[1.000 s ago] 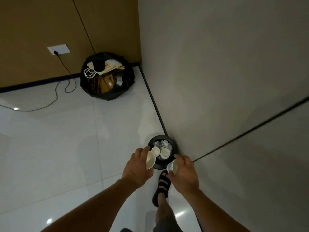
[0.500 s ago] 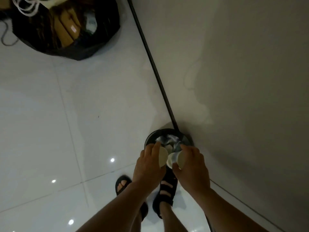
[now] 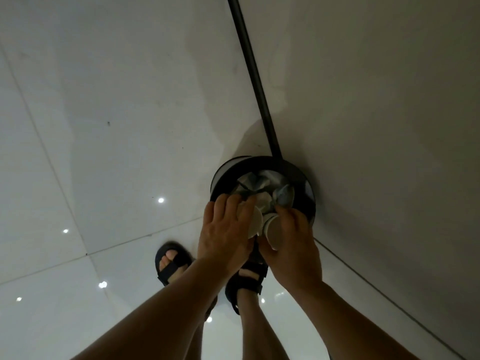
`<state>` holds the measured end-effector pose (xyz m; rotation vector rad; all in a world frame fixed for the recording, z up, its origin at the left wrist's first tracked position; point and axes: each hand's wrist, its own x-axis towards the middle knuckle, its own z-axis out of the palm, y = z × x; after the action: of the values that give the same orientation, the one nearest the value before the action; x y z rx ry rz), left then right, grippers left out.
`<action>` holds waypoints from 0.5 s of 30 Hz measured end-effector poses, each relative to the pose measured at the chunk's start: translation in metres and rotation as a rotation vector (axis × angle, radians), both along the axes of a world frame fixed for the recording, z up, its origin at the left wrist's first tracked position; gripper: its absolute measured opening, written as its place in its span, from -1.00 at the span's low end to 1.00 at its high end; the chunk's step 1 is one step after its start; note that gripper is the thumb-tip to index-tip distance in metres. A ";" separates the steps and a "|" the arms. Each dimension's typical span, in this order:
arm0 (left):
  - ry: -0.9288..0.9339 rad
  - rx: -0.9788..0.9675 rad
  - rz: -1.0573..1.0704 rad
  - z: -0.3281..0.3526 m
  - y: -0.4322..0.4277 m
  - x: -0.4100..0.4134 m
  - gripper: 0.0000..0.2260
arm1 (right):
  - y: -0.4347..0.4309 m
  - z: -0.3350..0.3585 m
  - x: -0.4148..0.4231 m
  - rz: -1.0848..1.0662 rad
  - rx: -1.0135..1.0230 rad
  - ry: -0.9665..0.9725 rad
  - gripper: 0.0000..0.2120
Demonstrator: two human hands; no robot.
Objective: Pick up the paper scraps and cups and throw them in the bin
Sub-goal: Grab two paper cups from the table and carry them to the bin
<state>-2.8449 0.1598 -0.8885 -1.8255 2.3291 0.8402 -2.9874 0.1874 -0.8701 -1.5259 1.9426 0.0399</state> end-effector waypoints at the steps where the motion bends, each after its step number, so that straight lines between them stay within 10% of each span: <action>1: -0.026 0.012 -0.029 -0.004 0.001 0.001 -0.19 | 0.002 -0.004 0.000 0.019 0.005 0.001 -0.22; 15: -0.070 0.067 -0.089 -0.013 0.013 0.023 0.06 | 0.009 -0.008 -0.009 0.108 0.006 0.024 0.01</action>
<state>-2.8219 0.1728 -0.9013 -1.6838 2.2921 0.8188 -2.9964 0.1966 -0.8783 -1.6318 1.8752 0.1111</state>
